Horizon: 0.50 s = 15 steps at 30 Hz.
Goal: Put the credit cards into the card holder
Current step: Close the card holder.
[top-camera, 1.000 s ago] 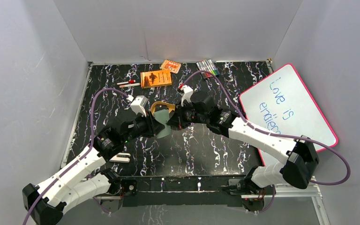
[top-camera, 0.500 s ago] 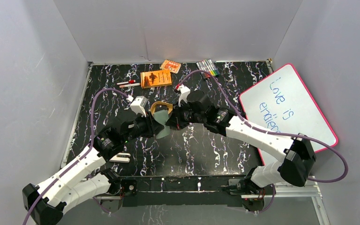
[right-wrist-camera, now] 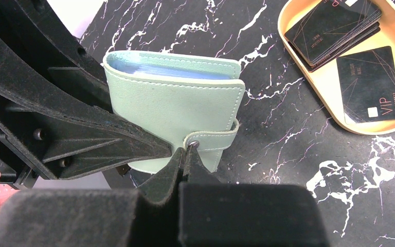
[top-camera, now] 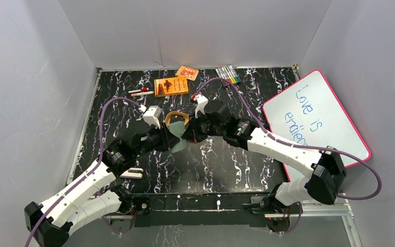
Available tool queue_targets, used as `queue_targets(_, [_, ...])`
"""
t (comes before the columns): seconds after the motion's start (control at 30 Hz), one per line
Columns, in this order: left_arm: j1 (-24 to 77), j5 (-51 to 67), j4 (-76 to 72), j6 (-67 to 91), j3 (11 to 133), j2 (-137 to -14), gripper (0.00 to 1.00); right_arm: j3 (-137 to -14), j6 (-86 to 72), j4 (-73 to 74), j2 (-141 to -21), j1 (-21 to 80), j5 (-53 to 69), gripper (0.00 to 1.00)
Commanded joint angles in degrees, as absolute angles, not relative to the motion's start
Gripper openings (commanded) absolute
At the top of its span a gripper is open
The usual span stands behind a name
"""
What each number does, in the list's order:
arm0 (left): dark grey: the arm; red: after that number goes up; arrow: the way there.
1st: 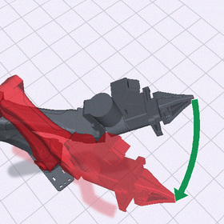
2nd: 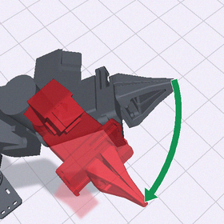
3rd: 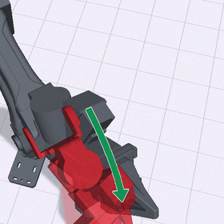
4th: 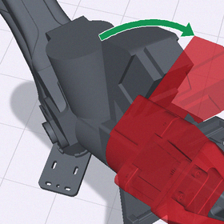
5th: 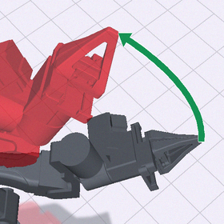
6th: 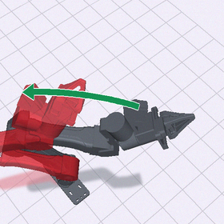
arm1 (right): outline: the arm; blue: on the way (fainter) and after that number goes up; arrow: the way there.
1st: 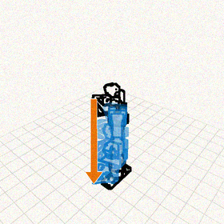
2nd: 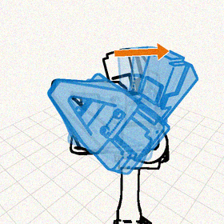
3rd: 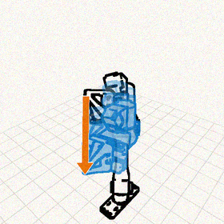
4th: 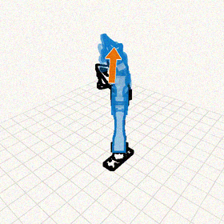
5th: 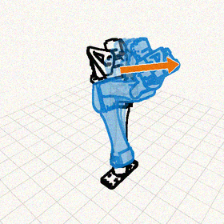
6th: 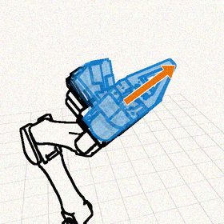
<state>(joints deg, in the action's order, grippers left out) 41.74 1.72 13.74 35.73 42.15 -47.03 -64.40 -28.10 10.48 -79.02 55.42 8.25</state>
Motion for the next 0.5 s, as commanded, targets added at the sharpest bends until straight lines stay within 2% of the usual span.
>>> queue_targets(0.0, [42.01,4.61,10.22,35.42,45.27,-45.88,0.00,-67.30,-27.50,8.53,-79.40,56.07,9.04,0.00])
queue_targets(0.47, [42.00,18.47,1.78,34.37,43.32,-44.14,0.00,-67.76,-27.26,8.00,-80.61,56.24,8.84,0.00])
